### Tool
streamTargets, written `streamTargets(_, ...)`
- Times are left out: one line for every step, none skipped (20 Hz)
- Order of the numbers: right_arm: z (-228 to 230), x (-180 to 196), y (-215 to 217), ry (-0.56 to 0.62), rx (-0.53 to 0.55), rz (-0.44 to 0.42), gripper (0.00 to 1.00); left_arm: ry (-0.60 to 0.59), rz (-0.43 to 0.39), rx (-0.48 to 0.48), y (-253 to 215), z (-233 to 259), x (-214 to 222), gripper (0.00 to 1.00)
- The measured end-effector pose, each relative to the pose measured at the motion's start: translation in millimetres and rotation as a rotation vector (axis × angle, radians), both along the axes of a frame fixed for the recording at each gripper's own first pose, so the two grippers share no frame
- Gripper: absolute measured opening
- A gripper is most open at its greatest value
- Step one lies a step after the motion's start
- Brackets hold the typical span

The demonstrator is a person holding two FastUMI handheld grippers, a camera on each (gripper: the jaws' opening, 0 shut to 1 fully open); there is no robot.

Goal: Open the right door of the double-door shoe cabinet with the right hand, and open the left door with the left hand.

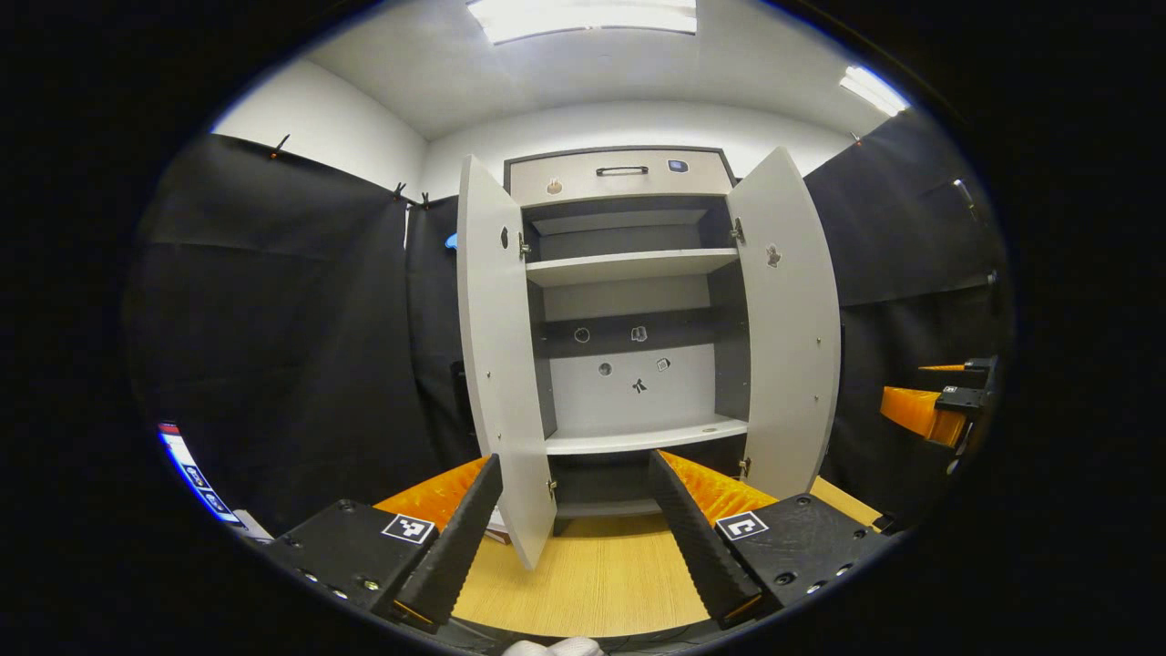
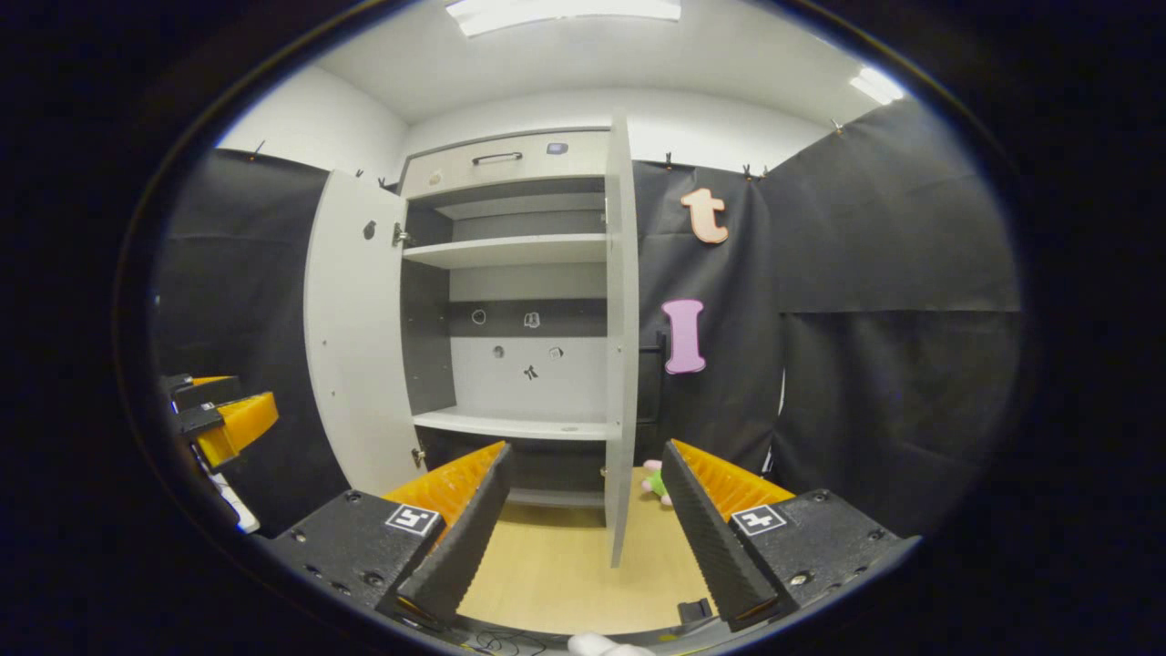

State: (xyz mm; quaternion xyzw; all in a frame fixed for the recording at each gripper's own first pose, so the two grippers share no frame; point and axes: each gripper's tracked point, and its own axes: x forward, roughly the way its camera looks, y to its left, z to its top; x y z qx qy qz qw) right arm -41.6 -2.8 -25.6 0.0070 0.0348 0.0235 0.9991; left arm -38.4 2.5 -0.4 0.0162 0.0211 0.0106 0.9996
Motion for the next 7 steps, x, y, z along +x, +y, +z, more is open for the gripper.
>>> streamTargets(0.4,0.0,1.0,0.002,-0.002,-0.003,1.00,0.003,-0.001,-0.002,1.1,-0.8,0.2,0.96)
streamTargets(-0.4,0.2,2.5,0.002,-0.003,-0.003,1.00,0.006,-0.002,-0.005,2.7,-1.9,0.4,0.96)
streamTargets(0.0,0.2,3.6,0.003,-0.005,-0.006,1.00,0.007,-0.005,-0.008,4.6,-2.1,2.1,0.96)
streamTargets(-0.6,0.4,5.3,0.003,-0.006,-0.006,1.00,0.007,-0.006,-0.009,5.7,-2.6,3.4,0.96)
streamTargets(-0.5,0.1,6.8,0.003,-0.009,-0.007,1.00,0.006,-0.008,-0.010,7.4,-3.1,3.8,0.96)
streamTargets(0.0,0.1,8.3,0.002,-0.010,-0.008,1.00,0.005,-0.010,-0.010,8.8,-4.1,4.4,0.96)
streamTargets(0.5,-0.4,10.0,0.002,-0.011,-0.009,1.00,0.005,-0.011,-0.009,10.7,-4.5,4.6,0.96)
